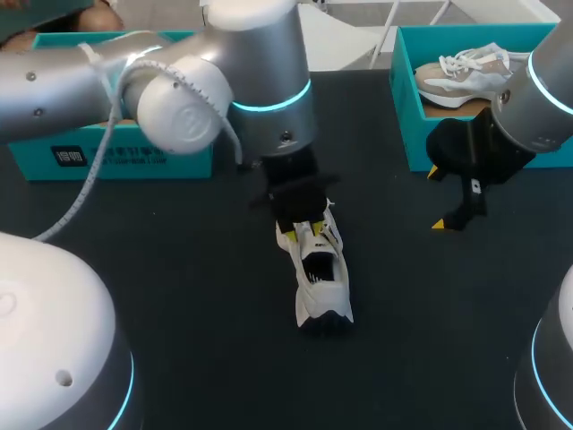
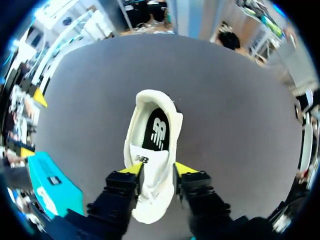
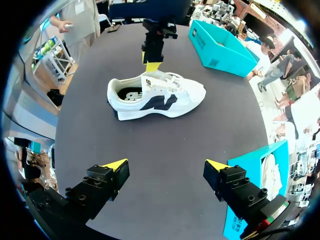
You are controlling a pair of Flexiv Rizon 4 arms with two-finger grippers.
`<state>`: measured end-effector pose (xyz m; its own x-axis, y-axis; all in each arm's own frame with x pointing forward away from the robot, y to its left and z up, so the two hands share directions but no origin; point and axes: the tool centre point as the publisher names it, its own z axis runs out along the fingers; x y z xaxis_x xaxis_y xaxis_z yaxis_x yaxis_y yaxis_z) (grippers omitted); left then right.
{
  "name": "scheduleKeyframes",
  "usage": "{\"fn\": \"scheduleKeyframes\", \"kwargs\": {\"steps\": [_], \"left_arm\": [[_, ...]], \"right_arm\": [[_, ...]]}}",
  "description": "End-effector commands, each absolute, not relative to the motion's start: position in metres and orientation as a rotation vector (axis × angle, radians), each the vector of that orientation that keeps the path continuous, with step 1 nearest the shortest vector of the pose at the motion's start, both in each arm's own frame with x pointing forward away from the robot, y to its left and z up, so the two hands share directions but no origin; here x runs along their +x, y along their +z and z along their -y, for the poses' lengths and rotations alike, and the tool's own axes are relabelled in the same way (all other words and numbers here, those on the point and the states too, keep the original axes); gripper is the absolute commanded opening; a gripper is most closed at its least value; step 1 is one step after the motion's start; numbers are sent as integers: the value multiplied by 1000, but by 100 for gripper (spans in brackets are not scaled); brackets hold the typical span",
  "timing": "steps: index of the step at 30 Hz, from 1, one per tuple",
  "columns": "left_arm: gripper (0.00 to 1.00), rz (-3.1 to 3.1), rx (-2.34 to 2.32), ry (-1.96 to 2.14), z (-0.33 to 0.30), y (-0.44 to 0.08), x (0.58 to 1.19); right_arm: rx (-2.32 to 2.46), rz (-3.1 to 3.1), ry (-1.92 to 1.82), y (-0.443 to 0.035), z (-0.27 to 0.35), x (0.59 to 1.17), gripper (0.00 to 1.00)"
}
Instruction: Take the shoe out of the shoebox, open the shoe tongue, remove and reinsert the insole, then place the shoe into the shoebox
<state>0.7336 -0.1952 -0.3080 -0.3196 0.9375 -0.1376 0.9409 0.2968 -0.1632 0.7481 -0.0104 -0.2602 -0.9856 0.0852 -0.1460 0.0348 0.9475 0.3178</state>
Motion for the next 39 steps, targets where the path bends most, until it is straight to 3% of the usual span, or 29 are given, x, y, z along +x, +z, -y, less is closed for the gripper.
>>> {"fn": "scheduleKeyframes", "kwargs": {"steps": [1,21,32,39], "left_arm": [[100,-2878,1271,-475,191,-310,731],[100,-2878,1271,-475,191,-310,731],[100,-3245,499,-391,189,-277,727],[100,-3255,293,-405,197,-277,707]], "right_arm": [[91,-2944,474,-261,9,749,100],[91,-2944,474,-261,9,749,100],[91,-2944,474,-261,9,749,100],[91,-2944,474,-261,9,749,100]]}}
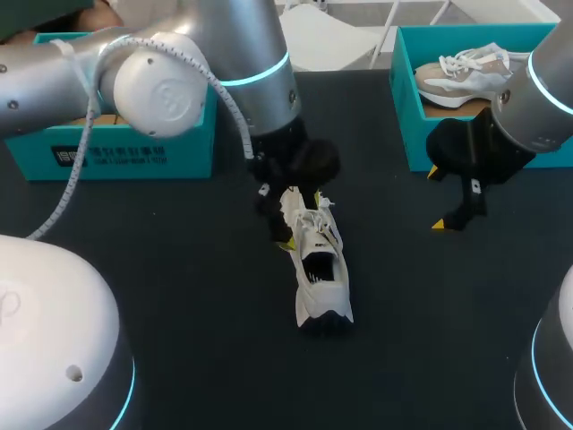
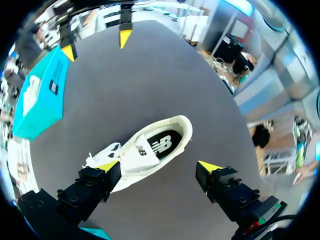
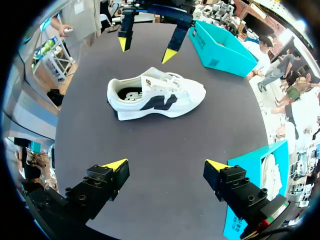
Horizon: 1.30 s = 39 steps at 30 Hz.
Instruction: Take the shoe out of the shoebox, open the shoe tongue, remove and reinsert the insole, then place the shoe into the shoebox
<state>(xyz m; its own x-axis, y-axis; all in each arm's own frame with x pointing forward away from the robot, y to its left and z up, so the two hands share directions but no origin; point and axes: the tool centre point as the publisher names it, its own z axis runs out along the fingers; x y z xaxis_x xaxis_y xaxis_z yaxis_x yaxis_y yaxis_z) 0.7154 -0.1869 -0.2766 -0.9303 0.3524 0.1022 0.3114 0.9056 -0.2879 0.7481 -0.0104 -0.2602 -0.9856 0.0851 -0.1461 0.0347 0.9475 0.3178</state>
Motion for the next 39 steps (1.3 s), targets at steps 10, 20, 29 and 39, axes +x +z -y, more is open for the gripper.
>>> {"fn": "scheduleKeyframes", "kwargs": {"steps": [10,20,29,39], "left_arm": [[100,3070,-267,314,215,-290,658],[100,3045,-202,295,227,-309,642],[98,3031,-92,262,236,-341,641],[82,3028,-60,177,234,-373,632]], "right_arm": [[91,-2944,474,-261,9,749,100],[91,-2944,474,-261,9,749,100],[91,-2944,474,-261,9,749,100],[91,-2944,474,-261,9,749,100]]}}
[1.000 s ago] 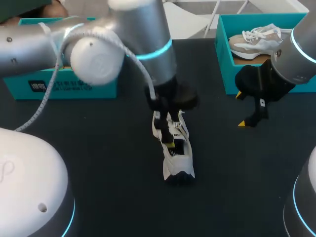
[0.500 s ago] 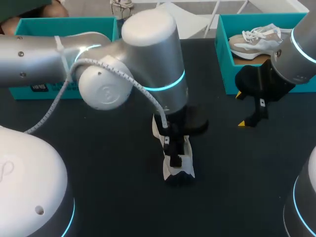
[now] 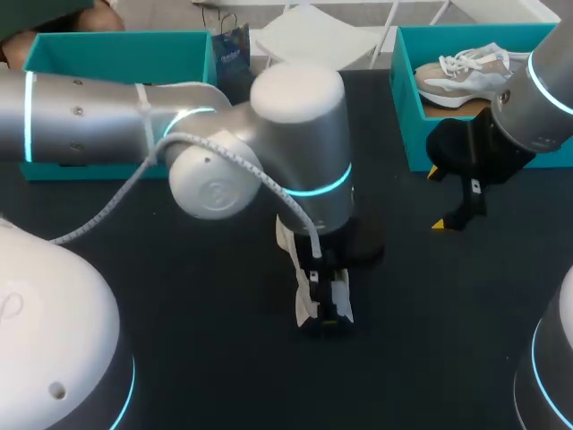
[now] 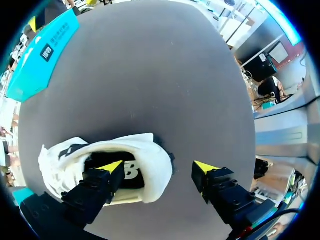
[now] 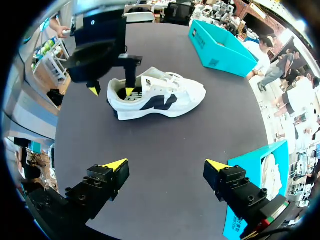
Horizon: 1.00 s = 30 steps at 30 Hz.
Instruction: Take the shoe out of the shoebox, open the shoe tongue, remove and reinsert the insole, then place the shoe into the shoebox
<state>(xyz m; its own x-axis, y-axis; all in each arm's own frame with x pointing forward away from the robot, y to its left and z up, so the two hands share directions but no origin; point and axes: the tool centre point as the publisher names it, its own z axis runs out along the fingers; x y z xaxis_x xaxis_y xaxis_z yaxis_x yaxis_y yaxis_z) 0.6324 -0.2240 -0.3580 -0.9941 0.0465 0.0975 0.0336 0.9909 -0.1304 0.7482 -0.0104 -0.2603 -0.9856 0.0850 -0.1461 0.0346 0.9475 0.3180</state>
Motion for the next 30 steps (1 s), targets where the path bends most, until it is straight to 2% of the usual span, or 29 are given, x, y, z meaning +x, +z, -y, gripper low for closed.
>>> {"fn": "scheduleKeyframes", "kwargs": {"steps": [1,4,5,9,10,11,12,13,20,26,30], "left_arm": [[79,3029,-50,167,234,-376,630],[71,3034,-38,155,234,-380,628],[56,3032,-34,146,233,-383,627],[41,3015,-15,125,230,-391,625],[31,3008,-10,120,229,-392,625],[26,3006,-6,121,229,-393,625],[5,3002,4,119,226,-394,624],[0,2997,4,114,225,-394,624],[0,2914,-93,145,215,-384,620],[0,2849,-294,130,204,-339,619],[0,2863,-382,94,193,-287,625]], "right_arm": [[91,-2944,474,-261,9,749,100],[91,-2944,474,-261,9,749,100],[91,-2944,474,-261,9,749,100],[91,-2944,474,-261,9,749,100],[91,-2944,474,-261,9,749,100],[91,-2944,474,-261,9,749,100],[91,-2944,474,-261,9,749,100],[91,-2944,474,-261,9,749,100],[91,-2944,474,-261,9,749,100],[91,-2944,474,-261,9,749,100],[91,-2944,474,-261,9,749,100]]}}
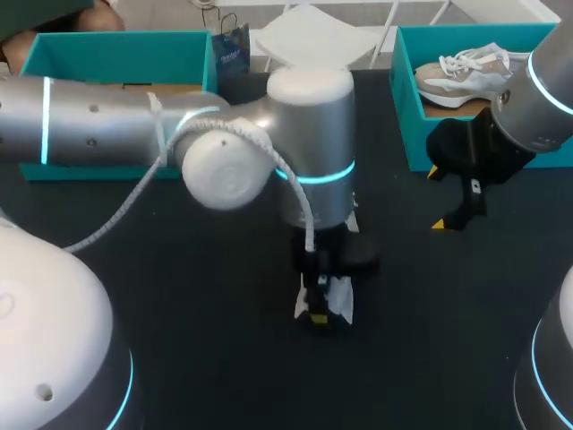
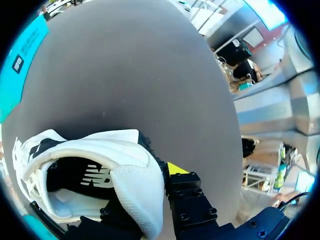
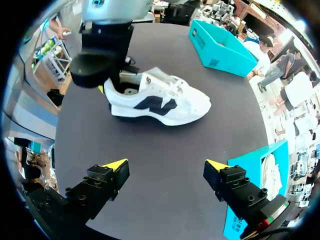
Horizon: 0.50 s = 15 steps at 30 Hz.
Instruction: Take the shoe out of the shoebox, open the shoe tongue, remove and reinsert the insole, then place the shoe into the shoebox
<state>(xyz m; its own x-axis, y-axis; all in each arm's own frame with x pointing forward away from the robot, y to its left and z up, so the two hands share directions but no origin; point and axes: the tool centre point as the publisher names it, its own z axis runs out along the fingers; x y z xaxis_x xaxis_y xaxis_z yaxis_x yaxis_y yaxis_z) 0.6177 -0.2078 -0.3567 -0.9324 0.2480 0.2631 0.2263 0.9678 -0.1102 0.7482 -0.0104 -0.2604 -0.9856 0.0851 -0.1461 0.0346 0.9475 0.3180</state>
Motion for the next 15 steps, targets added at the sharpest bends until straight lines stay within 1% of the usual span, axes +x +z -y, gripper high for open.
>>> {"fn": "scheduleKeyframes", "kwargs": {"steps": [1,9,15], "left_arm": [[0,2868,-414,74,189,-271,627],[0,2925,-455,93,165,-181,639],[0,2879,-475,140,151,-150,653]], "right_arm": [[91,-2944,474,-261,9,749,100],[91,-2944,474,-261,9,749,100],[91,-2944,474,-261,9,749,100]]}}
